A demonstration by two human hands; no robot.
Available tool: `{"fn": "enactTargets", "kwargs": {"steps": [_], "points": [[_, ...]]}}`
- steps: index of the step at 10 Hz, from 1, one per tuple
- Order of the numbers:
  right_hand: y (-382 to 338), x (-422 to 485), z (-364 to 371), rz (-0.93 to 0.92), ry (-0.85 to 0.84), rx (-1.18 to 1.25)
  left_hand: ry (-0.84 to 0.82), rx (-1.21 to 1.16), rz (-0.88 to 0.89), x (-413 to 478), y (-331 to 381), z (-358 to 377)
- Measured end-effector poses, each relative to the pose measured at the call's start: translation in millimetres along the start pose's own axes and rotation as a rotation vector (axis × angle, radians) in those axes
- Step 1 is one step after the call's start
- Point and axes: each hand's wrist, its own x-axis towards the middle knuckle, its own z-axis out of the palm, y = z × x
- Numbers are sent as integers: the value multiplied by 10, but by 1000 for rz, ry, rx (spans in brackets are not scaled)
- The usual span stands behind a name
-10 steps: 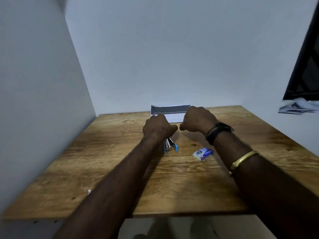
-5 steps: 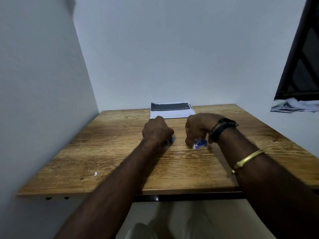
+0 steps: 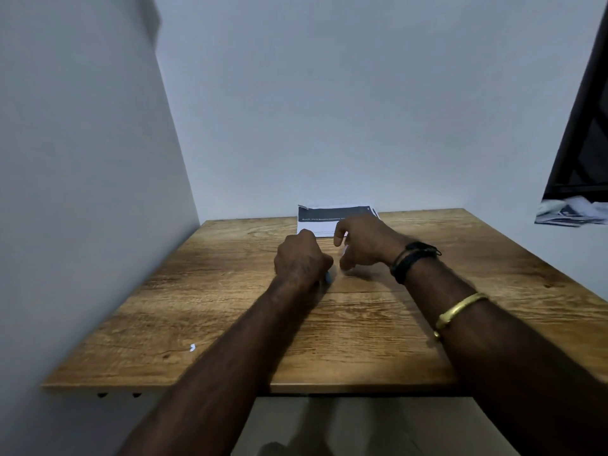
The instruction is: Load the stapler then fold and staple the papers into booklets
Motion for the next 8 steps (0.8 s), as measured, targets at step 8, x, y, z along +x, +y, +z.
{"fn": "enactTargets", "kwargs": {"steps": [8], "points": [[60, 419, 301, -198, 14, 150, 81, 39, 86, 205, -140, 1]]}}
